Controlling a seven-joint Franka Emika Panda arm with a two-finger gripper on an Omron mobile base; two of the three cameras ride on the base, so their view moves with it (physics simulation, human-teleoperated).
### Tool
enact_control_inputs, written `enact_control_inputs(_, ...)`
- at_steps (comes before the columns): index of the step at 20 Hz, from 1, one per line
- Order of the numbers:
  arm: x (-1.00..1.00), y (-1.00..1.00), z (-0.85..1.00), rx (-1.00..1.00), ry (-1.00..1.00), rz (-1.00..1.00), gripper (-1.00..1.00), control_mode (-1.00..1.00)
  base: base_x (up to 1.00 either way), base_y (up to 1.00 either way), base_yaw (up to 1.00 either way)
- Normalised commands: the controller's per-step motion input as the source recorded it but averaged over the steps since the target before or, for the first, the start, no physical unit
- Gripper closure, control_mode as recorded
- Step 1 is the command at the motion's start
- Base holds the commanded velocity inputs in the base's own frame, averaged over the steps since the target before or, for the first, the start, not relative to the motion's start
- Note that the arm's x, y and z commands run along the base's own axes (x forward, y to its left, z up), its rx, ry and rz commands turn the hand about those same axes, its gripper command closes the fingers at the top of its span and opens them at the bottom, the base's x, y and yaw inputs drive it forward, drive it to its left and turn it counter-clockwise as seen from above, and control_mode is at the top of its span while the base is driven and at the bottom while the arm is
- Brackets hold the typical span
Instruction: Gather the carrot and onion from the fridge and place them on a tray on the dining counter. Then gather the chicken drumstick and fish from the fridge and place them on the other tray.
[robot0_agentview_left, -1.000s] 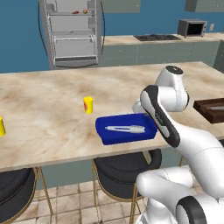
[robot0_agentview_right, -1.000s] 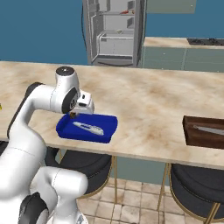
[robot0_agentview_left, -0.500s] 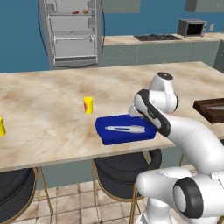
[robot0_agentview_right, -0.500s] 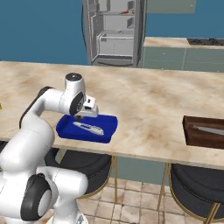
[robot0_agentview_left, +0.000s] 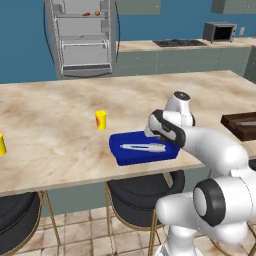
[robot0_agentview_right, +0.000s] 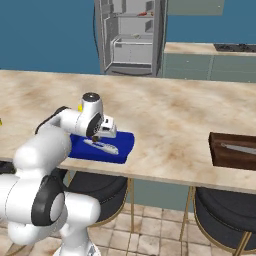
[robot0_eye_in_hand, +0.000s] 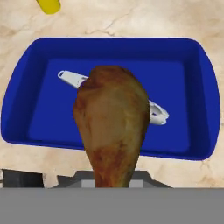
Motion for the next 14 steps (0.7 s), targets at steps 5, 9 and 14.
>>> enact_control_inputs(5,0.46,-0.08,-0.21,0.0,0.0,0.0,1.0,-1.0,0.0,0.0,0.0)
enact_control_inputs(9,0.31,-0.03,-0.27,0.0,0.0,0.0,1.0,-1.0,0.0,0.0,0.0)
enact_control_inputs(14,0.36,-0.01,-0.31,0.0,0.0,0.0,1.0,-1.0,0.0,0.0,0.0)
